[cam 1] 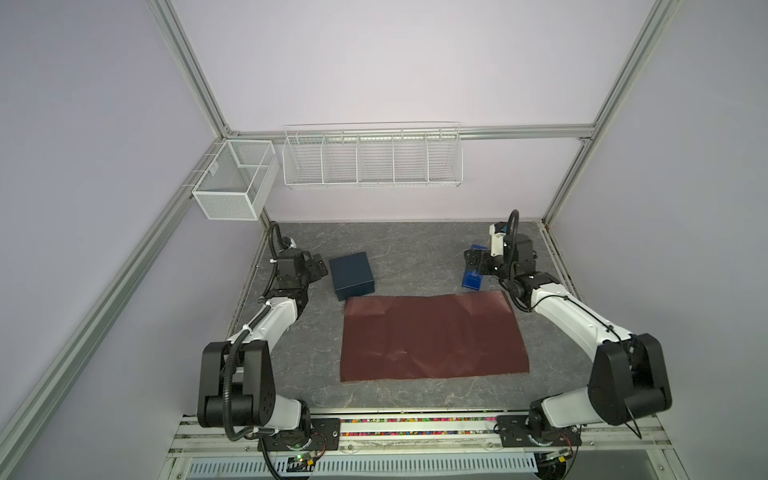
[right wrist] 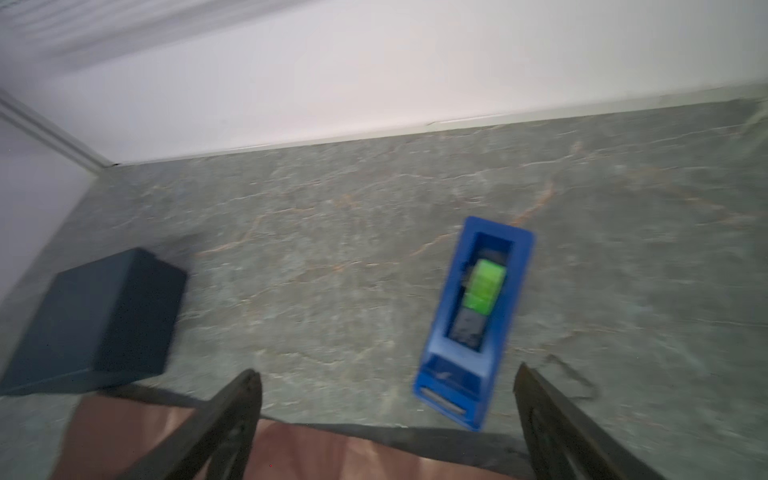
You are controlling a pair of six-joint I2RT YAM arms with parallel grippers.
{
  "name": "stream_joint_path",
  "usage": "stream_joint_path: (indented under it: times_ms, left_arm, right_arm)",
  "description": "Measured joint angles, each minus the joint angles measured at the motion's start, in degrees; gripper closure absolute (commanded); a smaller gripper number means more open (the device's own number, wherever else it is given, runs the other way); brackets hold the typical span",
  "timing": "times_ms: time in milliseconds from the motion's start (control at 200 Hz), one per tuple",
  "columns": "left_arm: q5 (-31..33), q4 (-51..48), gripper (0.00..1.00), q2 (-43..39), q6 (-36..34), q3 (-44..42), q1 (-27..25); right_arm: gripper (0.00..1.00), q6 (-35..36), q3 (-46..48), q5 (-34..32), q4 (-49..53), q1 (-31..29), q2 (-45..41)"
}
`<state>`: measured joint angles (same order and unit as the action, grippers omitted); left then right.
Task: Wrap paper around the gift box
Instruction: 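Reach both grippers to opposite sides of the dark blue box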
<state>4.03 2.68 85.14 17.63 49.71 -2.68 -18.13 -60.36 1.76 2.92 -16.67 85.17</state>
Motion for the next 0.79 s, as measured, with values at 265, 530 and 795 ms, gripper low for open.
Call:
stream_joint_path:
  times_ms: [265,530,795]
  left_arm:
    - [-12.68,-8.00,0.07,7.65,3.15,6.99,0.02]
    - [-17.62,-11.21,0.08,13.14,3.13,10.69,0.02]
    - [-22.80,-11.58,0.12,19.71,3.34,16.55,0.02]
  right_arm:
    - [0.00,-5.51,-11.26,8.31,8.13,-9.66,8.94]
    - [0.04,-7.43,-20.59,14.03,13.86,-13.07,18.16]
    - [0.04,-9.14,-26.95,17.51,17.31,-13.84,23.78]
